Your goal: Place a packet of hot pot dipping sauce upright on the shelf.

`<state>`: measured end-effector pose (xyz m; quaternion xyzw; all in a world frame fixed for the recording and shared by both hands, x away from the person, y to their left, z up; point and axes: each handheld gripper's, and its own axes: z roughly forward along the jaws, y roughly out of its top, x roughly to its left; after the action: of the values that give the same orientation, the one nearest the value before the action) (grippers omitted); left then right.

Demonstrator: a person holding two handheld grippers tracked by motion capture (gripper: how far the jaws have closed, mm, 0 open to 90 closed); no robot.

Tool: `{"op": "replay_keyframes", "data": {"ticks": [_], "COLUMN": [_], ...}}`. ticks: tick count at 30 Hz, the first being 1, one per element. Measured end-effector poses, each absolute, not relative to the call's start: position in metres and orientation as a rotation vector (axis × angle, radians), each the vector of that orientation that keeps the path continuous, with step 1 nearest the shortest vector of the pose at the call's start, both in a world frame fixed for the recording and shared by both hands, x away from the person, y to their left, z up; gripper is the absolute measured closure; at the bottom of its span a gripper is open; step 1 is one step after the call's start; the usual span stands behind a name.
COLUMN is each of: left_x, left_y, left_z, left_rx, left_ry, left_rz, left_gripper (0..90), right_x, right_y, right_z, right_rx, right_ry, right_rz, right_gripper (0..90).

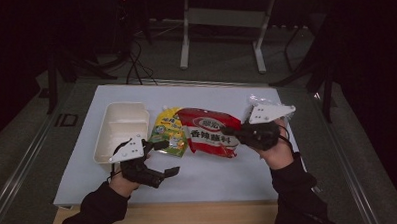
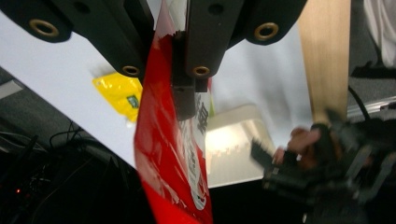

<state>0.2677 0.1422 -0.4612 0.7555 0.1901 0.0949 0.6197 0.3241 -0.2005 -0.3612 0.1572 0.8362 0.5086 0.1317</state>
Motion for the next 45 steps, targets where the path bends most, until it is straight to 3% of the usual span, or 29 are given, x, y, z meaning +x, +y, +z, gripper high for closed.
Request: {"op": "replay_keyframes", "data": {"ticks": [16,31,45], "left_x": [0.255,0.254,0.248], "left_y": [0.13,0.133,0.134], "left_z": [-0.499,-0.504,-0.51], "left_rx": [1.791,1.785,1.818], "left_ry": [0.427,0.462,0.472], "left_rz": [0.18,0.183,0.184], "left_gripper": [12.6,3.6,2.0], "right_x": [0.364,0.397,0.418], "right_y": [-0.155,-0.103,-0.056], "right_z": [-0.348,-0.346,-0.347], "right_rx": [0.442,0.418,0.387], "right_ry": [2.432,2.449,2.47], "right_rz": [1.519,1.568,1.594], "right_gripper": [90.0,90.0,90.0]}}
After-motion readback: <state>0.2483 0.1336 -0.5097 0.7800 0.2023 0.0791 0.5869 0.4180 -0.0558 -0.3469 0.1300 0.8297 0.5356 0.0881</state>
